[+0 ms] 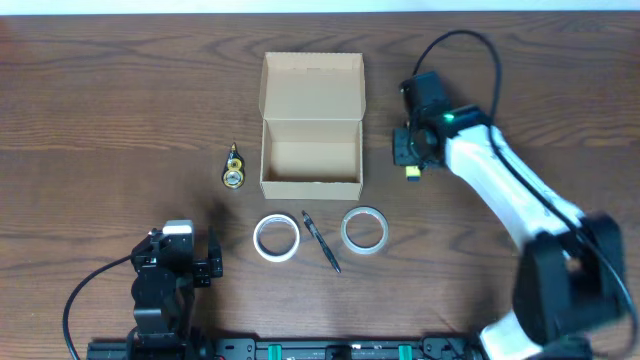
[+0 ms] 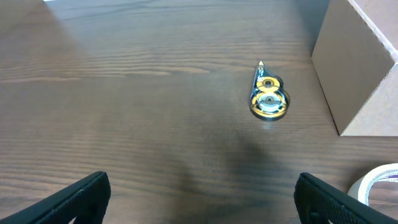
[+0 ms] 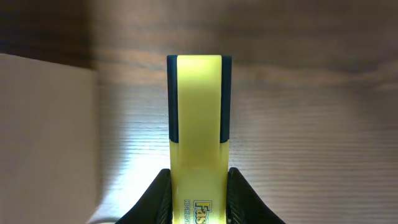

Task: Pack container
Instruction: 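Carry the highlighter into the box and release it with the right gripper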

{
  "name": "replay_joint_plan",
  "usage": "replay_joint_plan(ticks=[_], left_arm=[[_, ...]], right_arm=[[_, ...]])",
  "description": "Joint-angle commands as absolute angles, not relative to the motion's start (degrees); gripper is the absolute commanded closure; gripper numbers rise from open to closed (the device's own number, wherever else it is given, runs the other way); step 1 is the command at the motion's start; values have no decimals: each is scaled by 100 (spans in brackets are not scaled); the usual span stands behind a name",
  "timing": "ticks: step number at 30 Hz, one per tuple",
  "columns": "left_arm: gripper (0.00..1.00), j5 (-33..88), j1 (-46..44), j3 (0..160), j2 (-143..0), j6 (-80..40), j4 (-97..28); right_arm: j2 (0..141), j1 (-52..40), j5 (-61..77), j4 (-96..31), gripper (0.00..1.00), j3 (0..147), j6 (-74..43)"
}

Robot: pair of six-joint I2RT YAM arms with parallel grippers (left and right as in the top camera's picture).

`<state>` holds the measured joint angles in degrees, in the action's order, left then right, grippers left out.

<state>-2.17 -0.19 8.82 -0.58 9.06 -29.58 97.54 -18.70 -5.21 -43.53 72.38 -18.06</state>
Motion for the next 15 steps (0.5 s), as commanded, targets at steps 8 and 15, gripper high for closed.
replay_joint_plan(ticks=[8,15], left_arm=[[5,-320,-40,810,-21,943,-2971],[5,-320,-40,810,-21,945,-2971]], right_arm=[[9061,-2860,-532,-3717,77,7819,-1564],[10101,-3332,-252,-3625,83,8656,-1273]])
